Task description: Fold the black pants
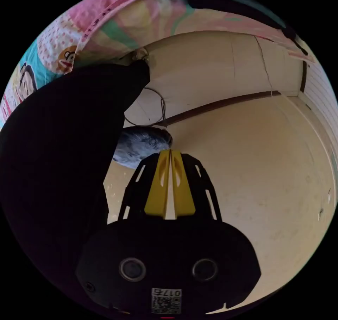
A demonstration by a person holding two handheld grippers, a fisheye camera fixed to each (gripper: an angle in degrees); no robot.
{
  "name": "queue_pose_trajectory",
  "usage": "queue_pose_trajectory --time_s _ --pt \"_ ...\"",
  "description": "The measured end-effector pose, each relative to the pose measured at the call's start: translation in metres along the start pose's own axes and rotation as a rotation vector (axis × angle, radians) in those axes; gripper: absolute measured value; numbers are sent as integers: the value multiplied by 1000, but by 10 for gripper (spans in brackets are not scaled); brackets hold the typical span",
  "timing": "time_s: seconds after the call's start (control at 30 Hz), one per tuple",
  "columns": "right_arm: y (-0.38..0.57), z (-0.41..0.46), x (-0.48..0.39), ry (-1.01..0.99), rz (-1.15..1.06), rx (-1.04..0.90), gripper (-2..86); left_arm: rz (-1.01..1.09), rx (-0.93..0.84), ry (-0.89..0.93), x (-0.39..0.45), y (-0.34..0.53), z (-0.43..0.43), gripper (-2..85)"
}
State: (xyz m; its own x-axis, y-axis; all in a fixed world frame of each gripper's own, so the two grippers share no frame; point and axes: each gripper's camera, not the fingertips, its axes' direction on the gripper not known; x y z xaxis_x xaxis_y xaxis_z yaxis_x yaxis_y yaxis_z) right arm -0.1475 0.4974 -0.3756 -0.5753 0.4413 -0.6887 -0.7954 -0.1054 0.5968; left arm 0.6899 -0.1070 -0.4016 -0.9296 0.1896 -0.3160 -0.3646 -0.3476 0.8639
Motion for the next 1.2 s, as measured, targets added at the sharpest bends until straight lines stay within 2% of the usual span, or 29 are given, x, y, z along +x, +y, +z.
queue_pose_trajectory --time_s 0.1,0.2,0.3,0.43,0.57,0.67,0.77,0.9,0.97,1.07,1.13,1.2 --pt "15 -11 49 -206 87 105 4 -14 -76 -87 25 0 90 -7" --pt "35 -37 107 -400 162 265 5 -56 -91 26 36 -7 148 5" --pt "64 -80 167 -529 189 478 6 29 -55 127 77 -19 175 48" --pt "100 -140 234 -642 149 695 8 380 -71 104 209 -21 215 84" --pt "126 -218 284 -738 -8 901 18 718 -126 67 340 22 294 111" --pt "134 -271 294 -780 -152 1003 34 799 -203 96 386 53 378 114" --pt "130 -307 289 -755 -250 985 56 767 -277 102 396 69 455 119" --pt "104 -312 257 -731 -437 746 102 718 -387 78 386 70 520 126" --pt "103 -304 242 -743 -478 685 103 685 -450 156 374 70 540 117" --pt "132 -308 228 -724 -530 761 79 643 -518 218 358 69 549 81" --pt "156 -319 228 -816 -617 848 68 717 -523 243 355 74 536 27" --pt "187 -343 227 -1018 -803 934 57 793 -566 382 356 81 513 13"
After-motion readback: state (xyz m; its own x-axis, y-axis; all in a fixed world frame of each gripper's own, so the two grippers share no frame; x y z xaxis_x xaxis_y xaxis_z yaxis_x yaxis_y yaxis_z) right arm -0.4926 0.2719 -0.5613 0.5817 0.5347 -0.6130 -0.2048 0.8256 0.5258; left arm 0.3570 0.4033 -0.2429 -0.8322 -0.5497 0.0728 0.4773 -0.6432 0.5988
